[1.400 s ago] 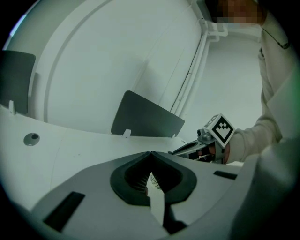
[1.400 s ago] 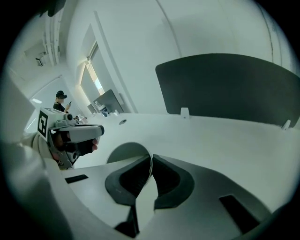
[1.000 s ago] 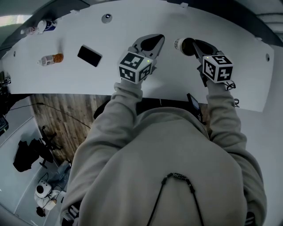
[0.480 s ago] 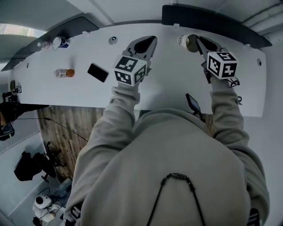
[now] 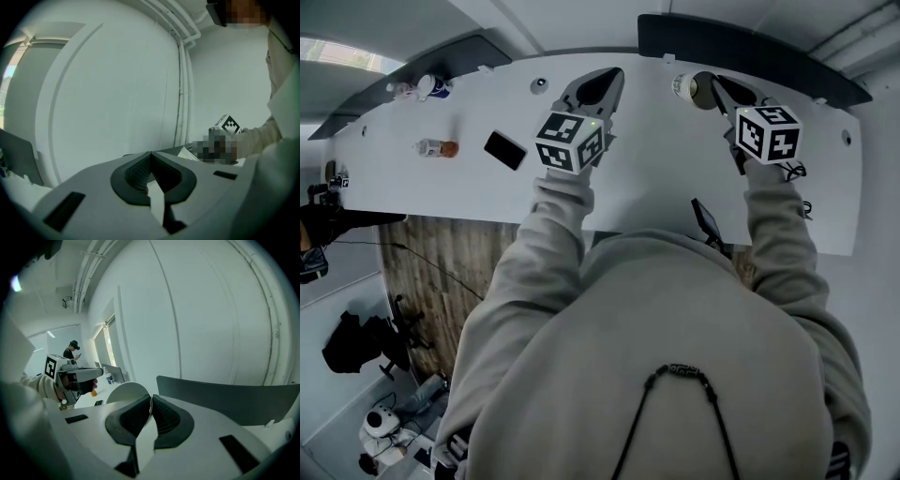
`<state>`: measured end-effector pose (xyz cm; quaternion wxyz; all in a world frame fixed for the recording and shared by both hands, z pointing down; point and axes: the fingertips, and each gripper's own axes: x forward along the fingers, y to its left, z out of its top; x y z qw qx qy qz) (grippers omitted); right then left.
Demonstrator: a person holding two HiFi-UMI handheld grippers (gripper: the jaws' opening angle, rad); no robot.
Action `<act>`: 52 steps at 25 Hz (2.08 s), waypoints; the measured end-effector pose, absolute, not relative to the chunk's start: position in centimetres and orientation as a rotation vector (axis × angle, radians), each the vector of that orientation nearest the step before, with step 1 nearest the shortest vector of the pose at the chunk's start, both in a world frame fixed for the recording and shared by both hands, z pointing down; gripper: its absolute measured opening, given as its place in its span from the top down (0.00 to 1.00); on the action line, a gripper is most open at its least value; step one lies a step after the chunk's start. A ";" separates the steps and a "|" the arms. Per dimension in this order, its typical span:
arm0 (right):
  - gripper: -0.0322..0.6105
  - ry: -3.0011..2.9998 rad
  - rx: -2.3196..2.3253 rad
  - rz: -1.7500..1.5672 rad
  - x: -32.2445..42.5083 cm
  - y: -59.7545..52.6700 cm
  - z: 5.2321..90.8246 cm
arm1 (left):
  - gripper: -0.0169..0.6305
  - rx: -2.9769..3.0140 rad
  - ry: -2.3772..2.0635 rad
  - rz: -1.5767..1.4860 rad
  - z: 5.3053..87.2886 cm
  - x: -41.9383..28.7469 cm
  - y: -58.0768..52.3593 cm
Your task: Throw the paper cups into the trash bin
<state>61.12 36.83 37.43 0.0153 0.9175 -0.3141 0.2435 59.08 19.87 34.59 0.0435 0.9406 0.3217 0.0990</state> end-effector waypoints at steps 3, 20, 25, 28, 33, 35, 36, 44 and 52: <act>0.89 -1.019 2.830 0.770 61.2 37.0 38.0 | 0.97 2.911 0.891 0.319 34.6 58.6 19.1; 0.89 -1.370 2.662 0.814 56.4 25.7 43.4 | 0.97 3.041 0.232 0.454 36.3 44.6 1.5; 0.89 -1.585 2.509 0.755 48.7 18.2 43.2 | 0.97 3.019 0.043 0.405 36.9 33.7 -2.0; 0.89 -1.706 2.393 0.684 43.9 10.5 42.3 | 0.97 3.009 -0.075 0.360 37.4 27.3 -6.5; 0.89 -1.876 2.158 0.600 34.5 -1.4 40.3 | 0.97 2.955 -0.365 0.272 36.9 14.1 -15.7; 0.89 -1.923 2.068 0.589 30.9 -5.6 40.1 | 0.97 2.916 -0.480 0.251 37.4 8.7 -19.2; 0.89 -1.943 2.038 0.579 29.1 -8.0 39.9 | 0.97 2.895 -0.535 0.240 37.7 6.2 -21.2; 0.89 -2.086 1.879 0.534 15.0 -24.0 38.1 | 0.97 2.868 -0.722 0.217 36.9 -9.1 -33.6; 0.89 -2.255 1.652 0.499 0.1 -34.4 37.1 | 0.97 2.843 -0.886 0.186 36.3 -21.2 -40.3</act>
